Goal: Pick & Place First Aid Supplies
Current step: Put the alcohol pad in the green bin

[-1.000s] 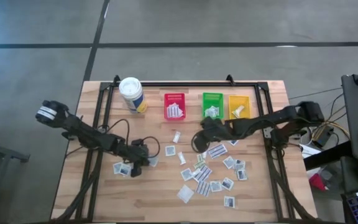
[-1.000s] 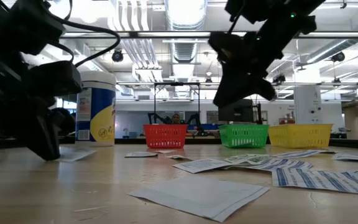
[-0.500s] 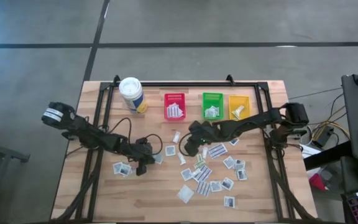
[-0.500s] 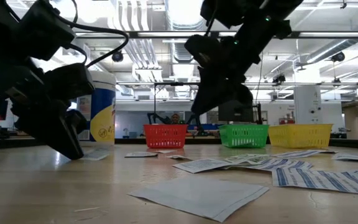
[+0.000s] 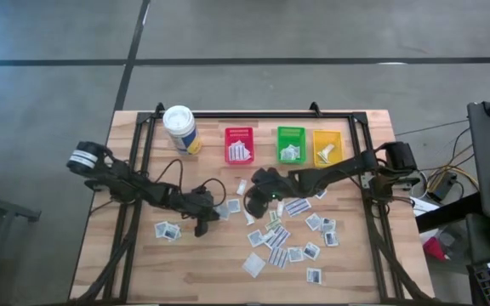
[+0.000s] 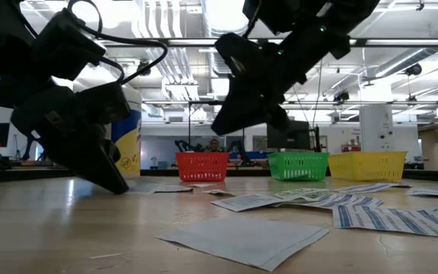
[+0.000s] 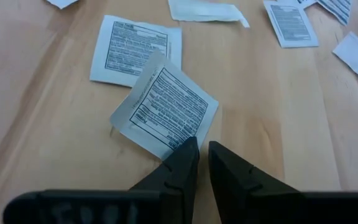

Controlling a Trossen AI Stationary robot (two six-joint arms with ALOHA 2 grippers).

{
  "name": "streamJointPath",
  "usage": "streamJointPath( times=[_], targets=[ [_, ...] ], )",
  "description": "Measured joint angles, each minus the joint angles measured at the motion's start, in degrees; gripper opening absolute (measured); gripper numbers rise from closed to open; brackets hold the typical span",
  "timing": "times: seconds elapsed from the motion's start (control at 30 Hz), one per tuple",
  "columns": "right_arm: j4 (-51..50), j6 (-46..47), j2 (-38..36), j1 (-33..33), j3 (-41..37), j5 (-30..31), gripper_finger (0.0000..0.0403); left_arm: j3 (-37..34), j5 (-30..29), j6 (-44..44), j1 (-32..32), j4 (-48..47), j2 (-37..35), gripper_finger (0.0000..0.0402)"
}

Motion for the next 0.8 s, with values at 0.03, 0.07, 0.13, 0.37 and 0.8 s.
streamJointPath(
  times=[0.03,0.07,0.13,0.37,0.8],
  targets=[
    [1.2,0.0,0.5,0.1,0.0,0.0,0.0061,0.0,0.0,0.0,0.0,0.2,0.1,0.0064],
    [3.2,-0.1,1.0,0.3,0.1,0.0,0.0061,0.1,0.0,0.0,0.0,0.1,0.2,0.0064],
    [4.4,-0.8,1.6,0.7,-0.1,-0.2,0.0061,0.2,-0.3,0.0,0.0,0.1,0.2,0.0064],
    [13.1,-5.3,4.9,2.7,-0.1,-0.3,0.0054,0.3,-0.7,-0.1,0.0,0.4,-0.3,0.0064],
    [18.0,-5.8,13.3,2.5,3.4,0.4,0.0089,0.2,-0.8,1.8,0.1,1.1,-0.3,0.0064]
  ],
)
